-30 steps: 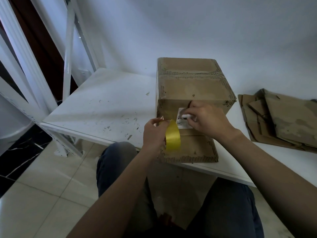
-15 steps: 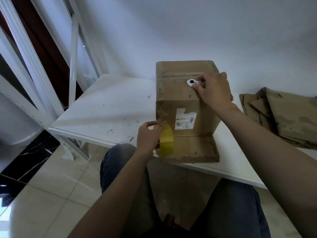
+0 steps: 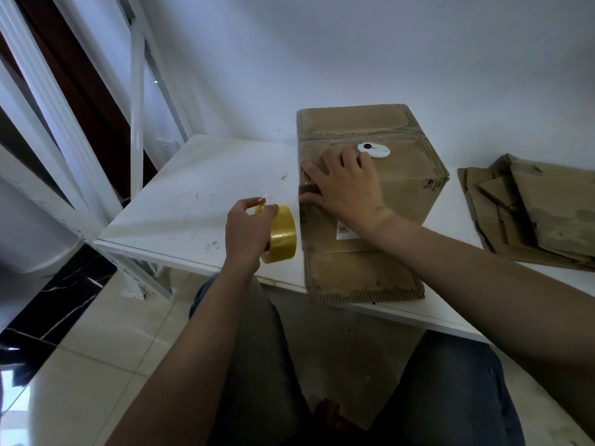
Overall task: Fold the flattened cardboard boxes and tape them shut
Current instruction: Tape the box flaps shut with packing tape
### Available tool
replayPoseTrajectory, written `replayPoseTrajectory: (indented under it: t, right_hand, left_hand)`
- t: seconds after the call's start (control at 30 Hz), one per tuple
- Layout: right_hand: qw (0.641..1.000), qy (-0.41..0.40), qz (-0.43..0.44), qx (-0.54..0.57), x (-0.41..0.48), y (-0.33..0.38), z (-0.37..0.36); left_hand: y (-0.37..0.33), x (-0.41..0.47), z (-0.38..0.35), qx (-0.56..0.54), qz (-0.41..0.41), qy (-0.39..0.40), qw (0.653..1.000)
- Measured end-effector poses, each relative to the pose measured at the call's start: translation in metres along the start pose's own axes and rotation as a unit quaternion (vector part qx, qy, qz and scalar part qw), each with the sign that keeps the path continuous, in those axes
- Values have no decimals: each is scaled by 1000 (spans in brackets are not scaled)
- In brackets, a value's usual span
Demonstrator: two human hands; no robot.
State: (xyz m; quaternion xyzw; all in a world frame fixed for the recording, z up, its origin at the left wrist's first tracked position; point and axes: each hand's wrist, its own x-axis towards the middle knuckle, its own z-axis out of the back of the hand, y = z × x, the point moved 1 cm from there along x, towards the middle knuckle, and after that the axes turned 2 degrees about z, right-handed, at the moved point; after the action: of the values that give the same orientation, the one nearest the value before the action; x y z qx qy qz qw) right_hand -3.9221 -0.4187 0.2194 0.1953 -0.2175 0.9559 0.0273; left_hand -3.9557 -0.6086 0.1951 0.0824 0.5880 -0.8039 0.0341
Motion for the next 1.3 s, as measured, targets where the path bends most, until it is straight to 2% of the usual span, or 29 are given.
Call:
replayPoseTrajectory:
  t: [0.47, 0.63, 0.73, 0.8, 0.87, 0.93, 0.97, 1.07, 1.17, 1.3]
  right_hand:
    - [998, 59, 27, 22, -6, -5, 3]
    - [982, -27, 15, 187, -22, -34, 18]
    - [974, -75, -84, 196, -39, -67, 26]
    - [968, -40, -186, 166, -49, -92, 25]
    - [953, 61, -258, 145, -58, -115, 19]
    - [931, 179, -276, 159, -67, -126, 13]
    - [925, 205, -271, 172, -71, -128, 11]
    - [937, 184, -244, 171, -78, -126, 15]
    - [948, 166, -234, 136, -89, -123, 27]
    - [955, 133, -216, 156, -104, -100, 49]
  left_hand:
    - [-6, -7, -8, 3, -11, 24, 1000]
    - [-11, -24, -15, 15, -36, 48, 998]
    - [-14, -37, -22, 14, -41, 50, 998]
    - [-15, -48, -28, 13, -46, 46, 998]
    - [-16, -61, -36, 18, -54, 52, 997]
    - [-17, -72, -46, 19, -58, 77, 995]
    - [-19, -76, -50, 14, -56, 90, 994]
    - [-27, -83, -61, -2, -58, 98, 994]
    - [-38, -78, -65, -3, -75, 65, 995]
    - [-47, -61, -61, 19, -85, 10, 996]
